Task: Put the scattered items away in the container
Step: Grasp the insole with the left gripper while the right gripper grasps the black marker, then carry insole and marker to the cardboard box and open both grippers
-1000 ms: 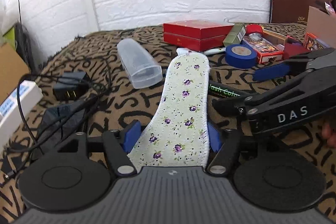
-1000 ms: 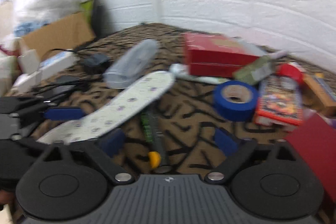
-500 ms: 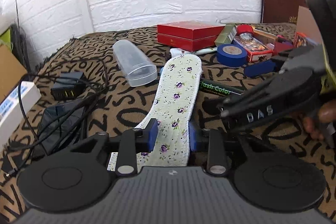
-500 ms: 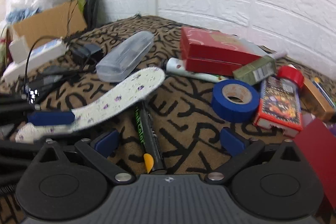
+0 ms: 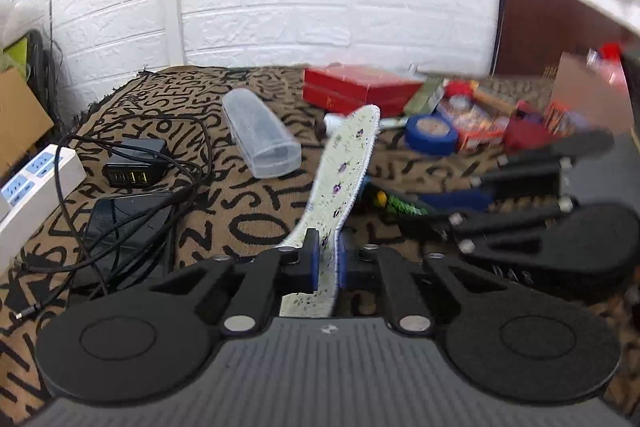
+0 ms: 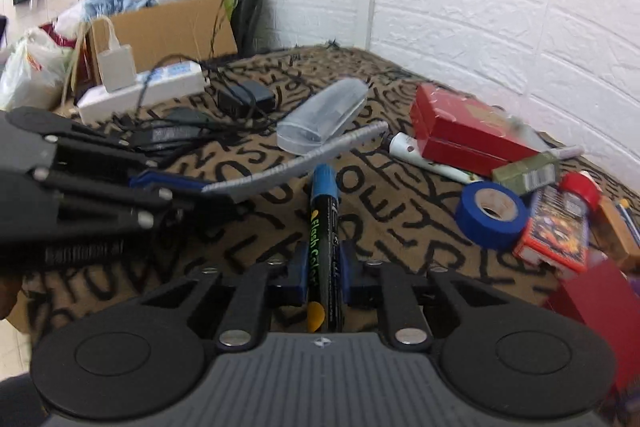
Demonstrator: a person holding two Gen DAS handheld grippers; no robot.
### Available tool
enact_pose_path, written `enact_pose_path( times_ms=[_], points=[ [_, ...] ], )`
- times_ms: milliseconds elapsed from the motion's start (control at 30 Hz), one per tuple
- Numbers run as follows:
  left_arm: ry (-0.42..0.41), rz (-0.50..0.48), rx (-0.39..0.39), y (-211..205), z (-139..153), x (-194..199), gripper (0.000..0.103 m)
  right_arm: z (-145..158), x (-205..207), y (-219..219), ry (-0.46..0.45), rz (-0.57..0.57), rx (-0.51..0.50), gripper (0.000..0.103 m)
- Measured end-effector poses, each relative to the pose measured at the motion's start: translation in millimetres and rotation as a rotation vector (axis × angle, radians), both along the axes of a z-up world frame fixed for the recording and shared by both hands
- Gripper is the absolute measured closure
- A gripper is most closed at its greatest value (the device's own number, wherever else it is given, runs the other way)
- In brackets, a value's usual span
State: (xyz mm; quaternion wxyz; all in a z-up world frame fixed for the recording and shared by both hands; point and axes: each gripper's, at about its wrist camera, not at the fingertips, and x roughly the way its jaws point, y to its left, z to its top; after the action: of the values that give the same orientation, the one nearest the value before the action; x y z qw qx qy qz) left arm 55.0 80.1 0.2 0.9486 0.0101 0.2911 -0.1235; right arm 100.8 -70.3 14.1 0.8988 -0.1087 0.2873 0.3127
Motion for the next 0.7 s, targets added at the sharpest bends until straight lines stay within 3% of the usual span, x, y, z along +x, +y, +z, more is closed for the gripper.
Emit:
enact_pose_path(
  times_ms=[367,533,700],
  points=[
    [-0.04,-0.032,-0.07,-8,27,-14,0.097,24,-29,-37,-0.024,-0.128,0.153,0.089],
    [-0.115,-0.131,-0.07,-42,54,-20,0.097,47,-43,-59,-0.089,-0.191,0.202,0.089],
    [-0.174,-0.262,-0.109,-92,78,-23,0.097,74,-63,-111,-0.174,-0.32,0.223,0.089]
  ],
)
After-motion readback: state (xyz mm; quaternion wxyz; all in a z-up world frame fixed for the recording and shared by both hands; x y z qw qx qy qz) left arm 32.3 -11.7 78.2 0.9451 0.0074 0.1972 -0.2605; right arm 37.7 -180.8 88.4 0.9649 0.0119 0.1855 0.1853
